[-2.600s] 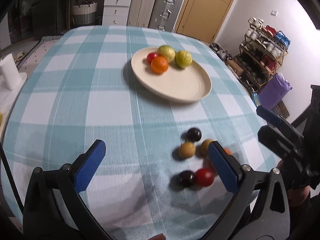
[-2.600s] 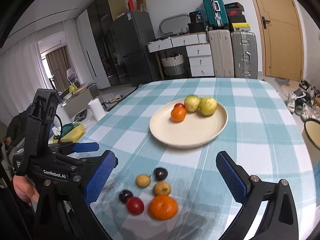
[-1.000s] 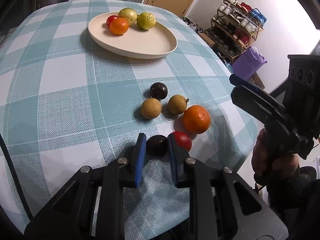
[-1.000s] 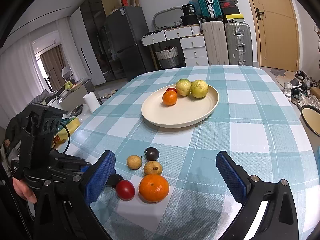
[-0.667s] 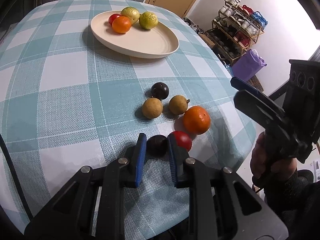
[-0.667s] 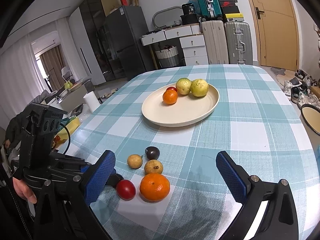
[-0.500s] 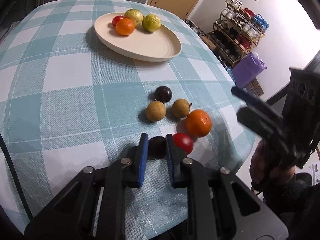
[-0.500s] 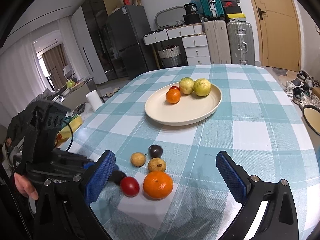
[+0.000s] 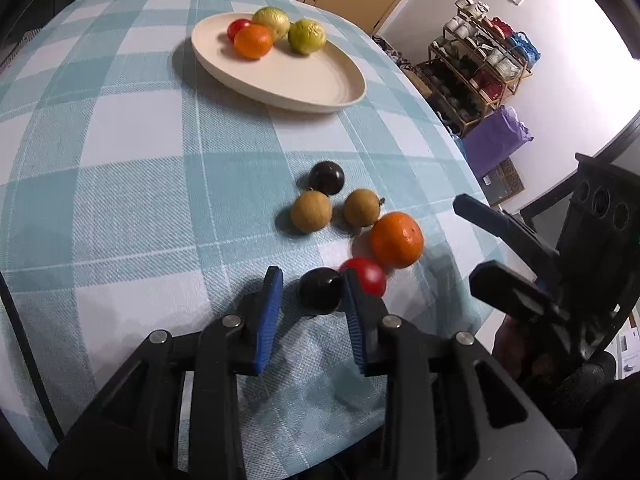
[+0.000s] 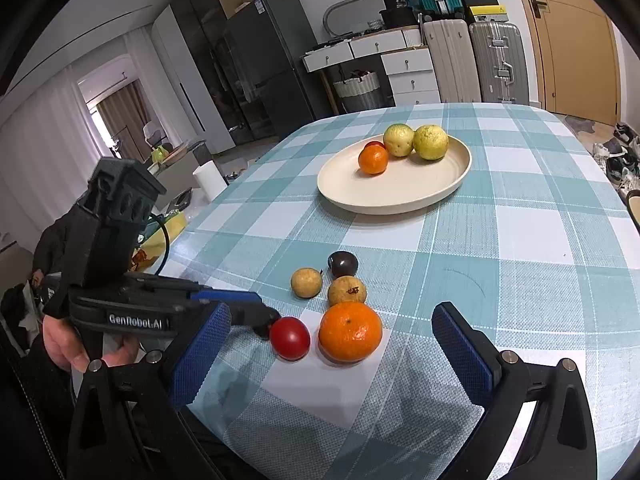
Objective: Organize fruits
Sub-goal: 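Grasp the mandarin with the right tool while the left tool holds the plum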
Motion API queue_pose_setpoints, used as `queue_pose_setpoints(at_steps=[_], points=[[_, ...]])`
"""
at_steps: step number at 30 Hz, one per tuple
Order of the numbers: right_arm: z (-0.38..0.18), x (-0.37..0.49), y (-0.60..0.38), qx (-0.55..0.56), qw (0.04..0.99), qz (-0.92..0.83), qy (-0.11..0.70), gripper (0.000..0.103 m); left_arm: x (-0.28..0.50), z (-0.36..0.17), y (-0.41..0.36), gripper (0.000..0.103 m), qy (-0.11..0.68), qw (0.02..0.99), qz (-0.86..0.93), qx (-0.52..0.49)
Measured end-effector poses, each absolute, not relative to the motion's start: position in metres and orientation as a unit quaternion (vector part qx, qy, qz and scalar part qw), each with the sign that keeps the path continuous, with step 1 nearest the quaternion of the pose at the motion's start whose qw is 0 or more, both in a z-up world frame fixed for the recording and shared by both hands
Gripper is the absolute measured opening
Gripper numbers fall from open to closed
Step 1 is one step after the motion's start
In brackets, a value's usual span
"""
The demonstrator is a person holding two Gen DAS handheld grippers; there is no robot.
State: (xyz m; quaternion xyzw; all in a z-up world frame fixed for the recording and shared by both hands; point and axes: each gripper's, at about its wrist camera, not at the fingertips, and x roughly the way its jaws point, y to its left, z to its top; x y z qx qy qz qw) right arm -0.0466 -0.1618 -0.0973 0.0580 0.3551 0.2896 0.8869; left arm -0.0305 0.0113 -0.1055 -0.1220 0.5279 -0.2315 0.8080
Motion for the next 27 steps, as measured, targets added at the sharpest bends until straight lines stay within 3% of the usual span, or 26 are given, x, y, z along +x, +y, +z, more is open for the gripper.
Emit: queue_pose_setpoints(at_steps=[6,19,25,27], points=[[-0.096,-0.047,-0.162,0.056,0.887,0.29,0.354,0.103,-0.033,-0.103,0.006,0.02,0.525,0.81,-0.239,-0.108],[-0.108,-0.041,-0.161,0.071,0.875,0.297,0.375,0.103,-0.03,-0.09,0.022,0.02,0.511,0.826,-0.214,-0.106],[-0.117,-0.03,-0.167,0.103,0.866,0.295,0.392,0.089,-0.029,-0.081,0.036,0.02,0.499,0.836,-0.199,-0.115],[-0.12,-0.028,-0.166,0.101,0.864,0.291,0.397,0.089,-0.028,-0.08,0.038,0.02,0.498,0.837,-0.196,-0.117]])
